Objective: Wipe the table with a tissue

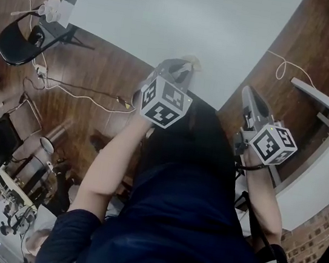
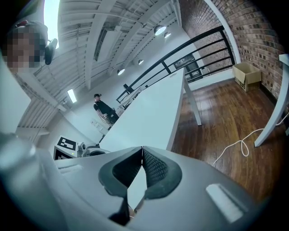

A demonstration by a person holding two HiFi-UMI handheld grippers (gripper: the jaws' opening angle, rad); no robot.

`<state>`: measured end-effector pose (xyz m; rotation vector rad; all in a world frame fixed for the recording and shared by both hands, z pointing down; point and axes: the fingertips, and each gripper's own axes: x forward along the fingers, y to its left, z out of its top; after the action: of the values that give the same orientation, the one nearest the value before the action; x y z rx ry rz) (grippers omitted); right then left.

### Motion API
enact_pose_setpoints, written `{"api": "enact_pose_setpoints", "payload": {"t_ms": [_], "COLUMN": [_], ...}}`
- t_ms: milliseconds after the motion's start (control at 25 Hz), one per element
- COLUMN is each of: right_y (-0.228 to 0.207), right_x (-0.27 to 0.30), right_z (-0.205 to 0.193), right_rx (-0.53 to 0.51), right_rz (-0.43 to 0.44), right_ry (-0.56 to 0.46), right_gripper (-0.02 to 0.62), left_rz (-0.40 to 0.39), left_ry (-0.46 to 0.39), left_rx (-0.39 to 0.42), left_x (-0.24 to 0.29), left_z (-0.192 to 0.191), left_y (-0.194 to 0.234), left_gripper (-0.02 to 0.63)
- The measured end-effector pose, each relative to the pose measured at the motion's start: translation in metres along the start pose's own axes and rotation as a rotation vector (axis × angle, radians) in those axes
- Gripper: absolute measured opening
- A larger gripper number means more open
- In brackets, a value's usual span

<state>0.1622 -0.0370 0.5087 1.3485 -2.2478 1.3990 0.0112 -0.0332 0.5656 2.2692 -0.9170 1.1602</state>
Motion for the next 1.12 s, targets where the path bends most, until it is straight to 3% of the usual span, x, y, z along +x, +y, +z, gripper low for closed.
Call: {"api": "enact_pose_setpoints", "payload": {"t_ms": [1120], "right_y": [0.033], "right_x": [0.008], "right_z": [-0.003], "right_rx": [-0.065], "right_rz": [0.046], "right_ry": [0.035], "right_gripper": [0.011], "left_rz": [0.100], "left_ry": [0.009], "left_rx": [-0.081], "left_x": [-0.034], "left_z": [-0.047], "left_y": [0.024], "left_gripper": [0.020]}}
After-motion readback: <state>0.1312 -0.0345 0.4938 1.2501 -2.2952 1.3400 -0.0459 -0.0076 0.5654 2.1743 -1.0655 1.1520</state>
